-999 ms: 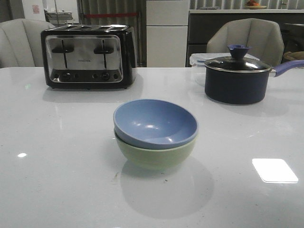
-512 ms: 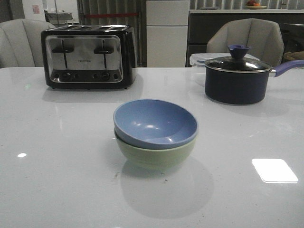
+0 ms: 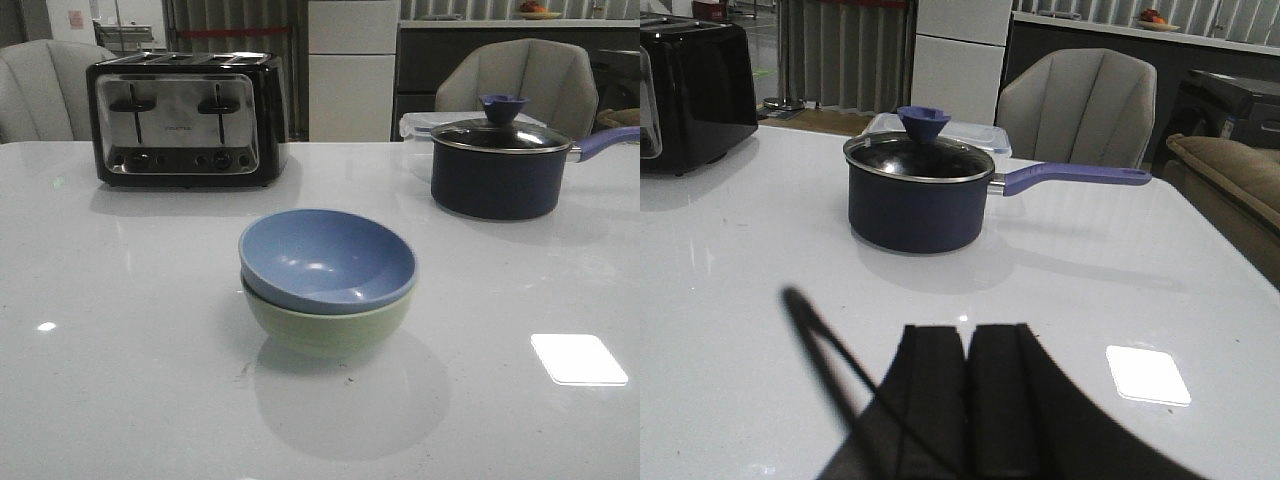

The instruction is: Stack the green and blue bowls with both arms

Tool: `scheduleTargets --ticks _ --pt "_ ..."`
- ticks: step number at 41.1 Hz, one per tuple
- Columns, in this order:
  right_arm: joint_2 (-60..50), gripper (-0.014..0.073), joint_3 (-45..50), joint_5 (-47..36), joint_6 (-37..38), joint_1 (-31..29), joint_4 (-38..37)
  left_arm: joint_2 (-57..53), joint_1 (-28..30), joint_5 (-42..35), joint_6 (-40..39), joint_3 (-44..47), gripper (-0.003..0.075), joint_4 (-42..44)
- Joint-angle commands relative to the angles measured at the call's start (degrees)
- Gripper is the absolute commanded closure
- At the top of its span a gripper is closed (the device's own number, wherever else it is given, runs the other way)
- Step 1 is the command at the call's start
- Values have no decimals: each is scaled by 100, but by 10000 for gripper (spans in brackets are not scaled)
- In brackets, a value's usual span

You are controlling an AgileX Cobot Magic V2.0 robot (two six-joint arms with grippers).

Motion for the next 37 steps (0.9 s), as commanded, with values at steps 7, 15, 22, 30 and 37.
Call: scheduleTargets --ticks 7,15,22,30,37 --pt "-102 566 -21 -751 246 -24 -167 -114 2 -525 -53 21 627 -12" --pt "-102 566 -21 -870 1773 -2 -1070 -114 2 -525 -53 21 627 -12" --pt "-102 566 -21 -855 1768 152 -1070 -114 2 -525 -53 21 627 -12" --pt "-102 566 -21 -810 1757 182 -1070 -114 2 -525 -53 21 627 -12" --pt "-107 566 -21 -798 1753 182 -1114 -114 2 -525 -53 21 627 -12"
